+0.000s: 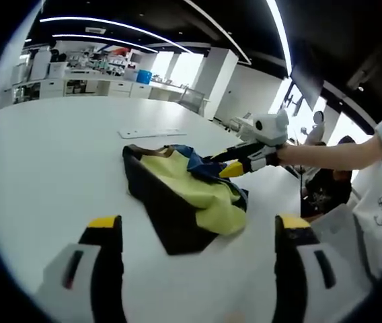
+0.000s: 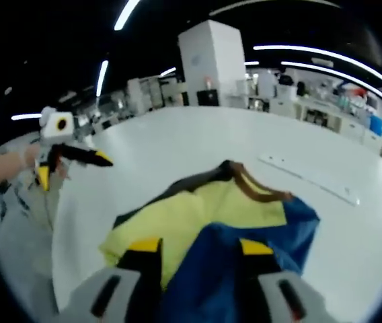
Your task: Fold the garment on the visible template until the final outline fits inside the template.
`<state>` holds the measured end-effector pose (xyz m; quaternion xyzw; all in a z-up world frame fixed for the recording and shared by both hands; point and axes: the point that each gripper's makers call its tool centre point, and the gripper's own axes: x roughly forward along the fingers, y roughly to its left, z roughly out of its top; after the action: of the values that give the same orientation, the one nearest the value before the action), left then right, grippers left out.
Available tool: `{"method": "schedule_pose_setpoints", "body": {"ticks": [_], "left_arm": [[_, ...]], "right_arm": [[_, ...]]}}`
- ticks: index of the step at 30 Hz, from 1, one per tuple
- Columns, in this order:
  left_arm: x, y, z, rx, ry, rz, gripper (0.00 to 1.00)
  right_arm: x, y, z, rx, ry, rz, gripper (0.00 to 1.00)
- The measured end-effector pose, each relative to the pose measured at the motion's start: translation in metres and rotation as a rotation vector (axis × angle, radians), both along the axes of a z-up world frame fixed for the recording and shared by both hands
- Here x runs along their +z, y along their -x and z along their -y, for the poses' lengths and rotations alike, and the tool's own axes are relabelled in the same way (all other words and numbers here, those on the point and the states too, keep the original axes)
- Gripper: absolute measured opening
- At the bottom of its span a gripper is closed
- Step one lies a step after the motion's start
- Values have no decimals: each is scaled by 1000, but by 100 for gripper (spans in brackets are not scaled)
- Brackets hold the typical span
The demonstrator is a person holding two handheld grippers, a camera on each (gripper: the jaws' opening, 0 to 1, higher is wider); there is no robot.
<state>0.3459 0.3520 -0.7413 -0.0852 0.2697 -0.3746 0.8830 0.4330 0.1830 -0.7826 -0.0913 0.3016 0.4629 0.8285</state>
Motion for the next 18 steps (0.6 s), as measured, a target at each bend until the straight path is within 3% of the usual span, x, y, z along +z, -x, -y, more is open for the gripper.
{"method": "schedule_pose_setpoints", "body": {"ticks": [6,11,18], "left_arm": [[2,2,2,2,3,2,91],[6,4,5,4,12,4,91],[7,5,8,-1,12,8,91]], "right_arm": [[4,2,13,-21,-9,32,55],[3,13,19,-8,16,60,77],[4,22,27,-26,30,102,94]]}}
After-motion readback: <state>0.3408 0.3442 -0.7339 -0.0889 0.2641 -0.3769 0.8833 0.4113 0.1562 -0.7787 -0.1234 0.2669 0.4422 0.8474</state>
